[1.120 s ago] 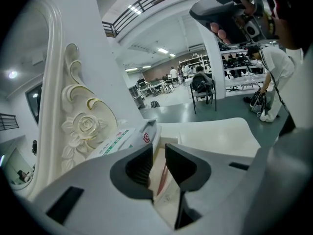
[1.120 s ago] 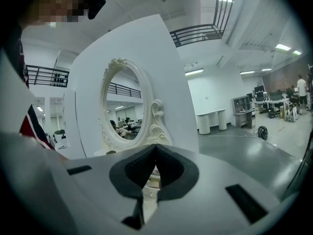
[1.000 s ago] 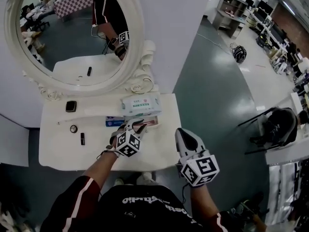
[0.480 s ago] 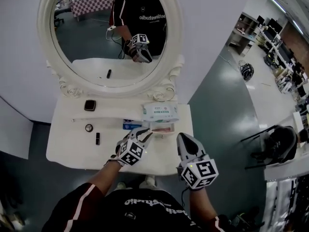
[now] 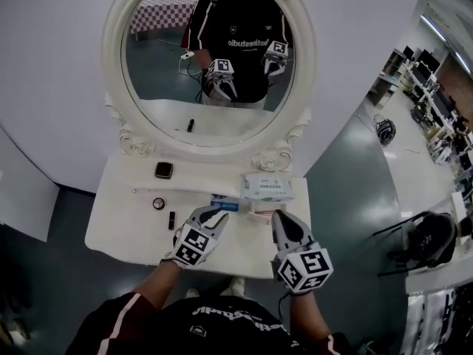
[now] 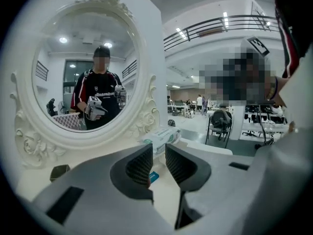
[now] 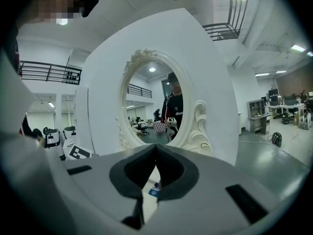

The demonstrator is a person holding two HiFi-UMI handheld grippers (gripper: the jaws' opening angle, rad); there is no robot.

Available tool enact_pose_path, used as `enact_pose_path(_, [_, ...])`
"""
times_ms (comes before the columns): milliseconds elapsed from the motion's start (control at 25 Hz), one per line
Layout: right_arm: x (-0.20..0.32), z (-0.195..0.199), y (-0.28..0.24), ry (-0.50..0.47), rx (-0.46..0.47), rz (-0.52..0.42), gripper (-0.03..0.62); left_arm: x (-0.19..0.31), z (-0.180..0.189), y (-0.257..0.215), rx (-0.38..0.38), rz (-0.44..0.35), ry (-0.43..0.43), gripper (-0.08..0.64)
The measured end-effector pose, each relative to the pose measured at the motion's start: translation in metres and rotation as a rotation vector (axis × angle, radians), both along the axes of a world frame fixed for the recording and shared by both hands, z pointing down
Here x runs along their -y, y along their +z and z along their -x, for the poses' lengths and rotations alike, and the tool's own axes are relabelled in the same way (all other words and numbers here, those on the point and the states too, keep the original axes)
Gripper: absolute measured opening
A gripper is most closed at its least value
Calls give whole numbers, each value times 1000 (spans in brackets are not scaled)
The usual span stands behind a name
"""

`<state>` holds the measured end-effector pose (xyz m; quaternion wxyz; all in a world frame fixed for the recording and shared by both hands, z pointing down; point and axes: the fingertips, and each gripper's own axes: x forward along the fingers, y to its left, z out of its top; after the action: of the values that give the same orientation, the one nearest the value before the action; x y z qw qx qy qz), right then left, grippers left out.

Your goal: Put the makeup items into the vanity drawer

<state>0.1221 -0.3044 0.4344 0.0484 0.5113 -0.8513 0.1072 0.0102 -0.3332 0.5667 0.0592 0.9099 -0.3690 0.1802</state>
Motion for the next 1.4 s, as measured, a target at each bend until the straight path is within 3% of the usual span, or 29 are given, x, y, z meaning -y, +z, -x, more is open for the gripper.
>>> enact_pose_path(120, [-1,20,-2,-19,3,-1,3,-2,25,-12,-44,7,-38,81])
enact_pose_path(240, [-5,40,-2,-38,1,-2,3,-9,45,-22,-39,-16,-50,81])
enact_pose_path(640, [-26,106,-4,-65,34,-5,3,-46,80,-58,-61,-74,10,81])
enact_pose_path(800, [-37,125,-4,-61,35,-15,3,-55,96,-77,-135,-74,13,81])
enact_pose_path(1400, [-60,117,-30,50,26,-90,3,-59,169,-148,-251,-191,-99,81])
